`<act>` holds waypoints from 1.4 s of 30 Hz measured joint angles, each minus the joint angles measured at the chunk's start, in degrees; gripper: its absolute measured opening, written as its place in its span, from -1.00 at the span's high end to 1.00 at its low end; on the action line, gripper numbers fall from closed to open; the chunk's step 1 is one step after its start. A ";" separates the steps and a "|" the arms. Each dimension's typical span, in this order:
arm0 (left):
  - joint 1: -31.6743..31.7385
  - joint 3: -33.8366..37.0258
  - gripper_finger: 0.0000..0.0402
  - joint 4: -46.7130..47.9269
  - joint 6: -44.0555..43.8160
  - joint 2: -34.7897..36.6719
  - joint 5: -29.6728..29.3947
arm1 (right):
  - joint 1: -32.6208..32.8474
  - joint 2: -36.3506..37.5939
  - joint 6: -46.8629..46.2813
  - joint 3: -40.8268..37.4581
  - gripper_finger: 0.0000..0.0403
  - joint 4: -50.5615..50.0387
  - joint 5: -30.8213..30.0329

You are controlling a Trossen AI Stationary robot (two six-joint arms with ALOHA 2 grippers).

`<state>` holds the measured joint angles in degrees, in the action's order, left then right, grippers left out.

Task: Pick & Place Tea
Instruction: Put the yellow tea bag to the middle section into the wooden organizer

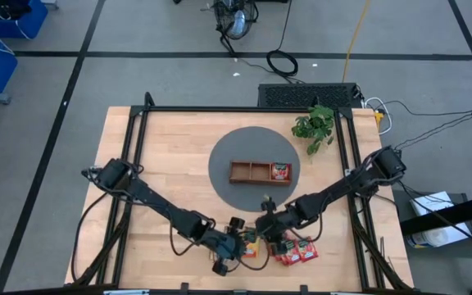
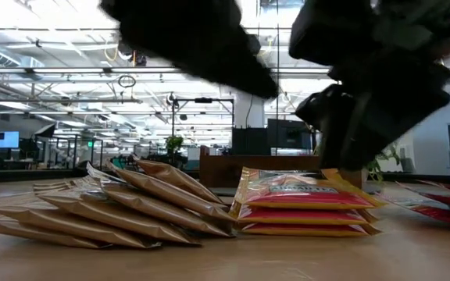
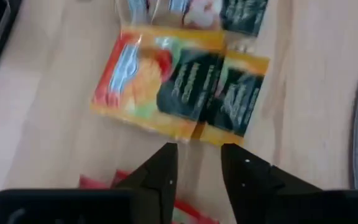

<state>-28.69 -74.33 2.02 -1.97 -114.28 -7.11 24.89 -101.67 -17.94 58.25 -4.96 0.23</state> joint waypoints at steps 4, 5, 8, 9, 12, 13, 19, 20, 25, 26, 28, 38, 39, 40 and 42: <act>0.11 0.76 0.83 -0.29 -1.40 -0.09 1.42 | -1.20 0.00 -2.32 -0.56 0.35 1.41 4.39; 0.13 0.93 0.83 0.02 -1.38 -0.10 1.47 | -1.31 -0.06 -2.97 -0.67 0.34 1.88 4.74; 0.13 0.97 0.83 0.71 -1.54 -0.17 2.59 | -1.61 0.01 -4.62 -1.62 0.35 3.19 7.01; 0.27 0.97 0.83 0.86 -1.56 -0.13 2.64 | -1.66 -0.01 -5.35 -2.10 0.36 4.57 8.06; 0.50 0.97 0.83 1.14 -1.60 -0.13 2.60 | -2.12 0.00 -8.29 -3.70 0.38 8.53 10.58; 0.55 0.97 0.83 1.09 -1.55 -0.13 2.58 | -2.31 -0.02 -9.39 -4.27 0.38 10.04 10.59; 0.52 0.97 0.83 1.14 -1.54 -0.13 1.97 | -3.57 0.02 -14.77 -6.52 0.39 14.12 10.86; 0.52 0.97 0.83 1.21 -1.52 -0.13 1.78 | -3.82 0.02 -15.55 -6.78 0.39 14.18 10.87; 0.55 0.97 0.83 1.35 -1.30 -0.13 1.51 | -4.25 0.02 -17.22 -7.71 0.39 14.08 10.67; 0.55 0.97 0.83 1.45 -1.30 -0.13 1.51 | -4.25 0.02 -17.22 -7.71 0.39 14.16 10.67; 0.55 0.97 0.83 1.76 -1.18 -0.13 1.51 | -4.23 0.02 -17.22 -7.71 0.40 14.61 10.68; 0.59 0.97 0.83 1.76 -1.16 -0.13 1.09 | -3.19 -0.04 -18.21 -7.72 0.41 17.27 10.57; 0.59 0.97 0.83 1.81 -1.19 -0.13 1.09 | -3.08 -0.28 -18.27 -7.71 0.41 17.29 10.56; 0.59 0.98 0.83 1.96 -1.19 -0.13 1.09 | -3.06 -0.50 -18.29 -7.71 0.41 17.31 10.56; 0.66 1.01 0.83 2.31 -1.21 -0.13 1.09 | -2.96 -1.28 -18.81 -7.71 0.41 17.49 10.56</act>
<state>-28.03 -73.32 4.33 -3.18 -114.41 -6.02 21.93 -102.95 -36.75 50.54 12.53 10.79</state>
